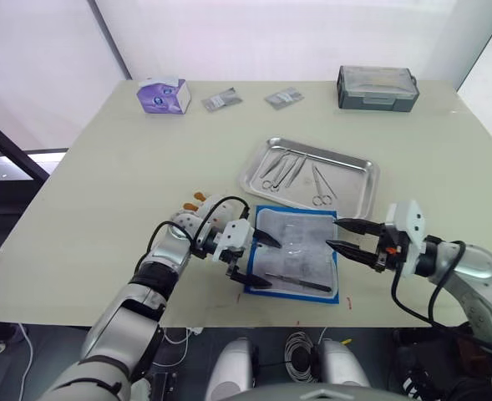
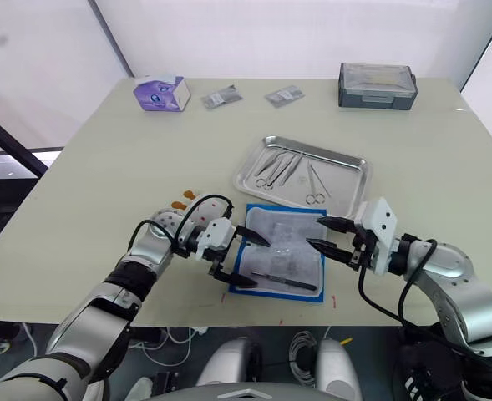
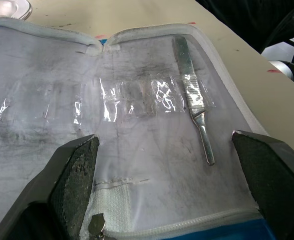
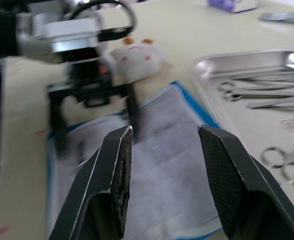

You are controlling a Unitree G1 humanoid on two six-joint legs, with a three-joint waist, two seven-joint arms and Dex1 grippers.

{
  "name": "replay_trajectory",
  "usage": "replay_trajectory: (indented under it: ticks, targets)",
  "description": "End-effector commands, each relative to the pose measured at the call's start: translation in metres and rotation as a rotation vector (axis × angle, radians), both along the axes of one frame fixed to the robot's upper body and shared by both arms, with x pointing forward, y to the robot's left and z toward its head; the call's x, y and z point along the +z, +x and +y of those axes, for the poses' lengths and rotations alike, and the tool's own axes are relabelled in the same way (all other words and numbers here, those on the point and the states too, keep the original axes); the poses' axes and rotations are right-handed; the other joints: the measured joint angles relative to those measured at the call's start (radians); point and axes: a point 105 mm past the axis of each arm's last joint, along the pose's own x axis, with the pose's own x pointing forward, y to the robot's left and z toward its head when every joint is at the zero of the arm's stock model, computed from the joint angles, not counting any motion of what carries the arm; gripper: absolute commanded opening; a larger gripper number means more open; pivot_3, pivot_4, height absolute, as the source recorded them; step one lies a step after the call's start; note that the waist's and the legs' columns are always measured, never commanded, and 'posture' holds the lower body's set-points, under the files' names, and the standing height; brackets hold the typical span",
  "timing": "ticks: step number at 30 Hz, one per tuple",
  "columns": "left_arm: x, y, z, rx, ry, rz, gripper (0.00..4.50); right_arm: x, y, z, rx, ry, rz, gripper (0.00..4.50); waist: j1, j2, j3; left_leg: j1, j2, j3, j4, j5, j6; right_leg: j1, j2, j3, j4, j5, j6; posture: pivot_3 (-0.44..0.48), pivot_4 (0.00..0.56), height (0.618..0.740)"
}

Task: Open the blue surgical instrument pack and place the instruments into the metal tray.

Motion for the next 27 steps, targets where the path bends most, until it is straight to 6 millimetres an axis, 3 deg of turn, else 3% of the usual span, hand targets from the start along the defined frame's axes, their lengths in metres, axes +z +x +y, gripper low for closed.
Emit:
replay_trajectory:
  ticks: [1, 2, 4, 10, 15, 27]
  targets:
    - [-0.042, -0.019, 0.02, -0.004, 0.173, 0.129, 4.5, 0.012, -0.018, -0.009, 0.066, -0.04, -0.029, 3.63, 0.003, -0.001, 0.0, 0.0, 0.0, 0.0, 0.0, 0.0, 0.0, 0.0, 0.0, 0.0, 0.0, 0.0, 0.0, 0.0, 0.15, 0.727]
    - [-0.042, -0.019, 0.021, -0.005, 0.173, 0.13, 4.5, 0.011, -0.021, -0.013, 0.072, -0.055, -0.025, 4.19, 0.003, -0.001, 0.0, -0.001, 0.0, 0.0, 0.0, 0.0, 0.0, 0.0, 0.0, 0.0, -0.001, 0.0, 0.0, 0.0, 0.15, 0.727]
    - [-0.042, -0.019, 0.021, -0.006, 0.174, 0.131, 4.5, 0.011, -0.025, -0.019, 0.077, -0.087, -0.021, 4.44, 0.006, -0.002, 0.001, 0.0, 0.0, 0.0, 0.0, 0.0, 0.0, 0.0, 0.0, 0.0, -0.001, 0.0, 0.0, 0.0, 0.15, 0.727]
    - [-0.042, -0.019, 0.022, -0.007, 0.175, 0.131, 4.5, 0.008, -0.028, -0.027, 0.083, -0.156, -0.051, 4.44, 0.007, -0.004, 0.002, 0.0, 0.0, 0.0, 0.0, 0.0, 0.0, 0.0, 0.0, 0.0, -0.002, -0.001, -0.003, 0.0, 0.15, 0.727]
    - [-0.042, -0.019, 0.021, -0.009, 0.172, 0.13, 4.5, 0.006, -0.027, -0.021, 0.1, -0.173, -0.085, 4.44, 0.007, -0.004, 0.002, 0.0, 0.0, 0.0, 0.0, 0.0, 0.0, 0.0, 0.0, 0.0, -0.002, -0.001, -0.002, 0.0, 0.15, 0.727]
    - [-0.041, -0.018, 0.02, -0.011, 0.171, 0.124, 4.5, -0.036, -0.008, -0.001, 0.093, -0.319, -0.086, 4.44, 0.013, -0.003, 0.001, 0.0, 0.0, 0.0, 0.0, 0.0, 0.0, 0.0, 0.001, 0.0, -0.002, -0.001, -0.003, 0.0, 0.15, 0.727]
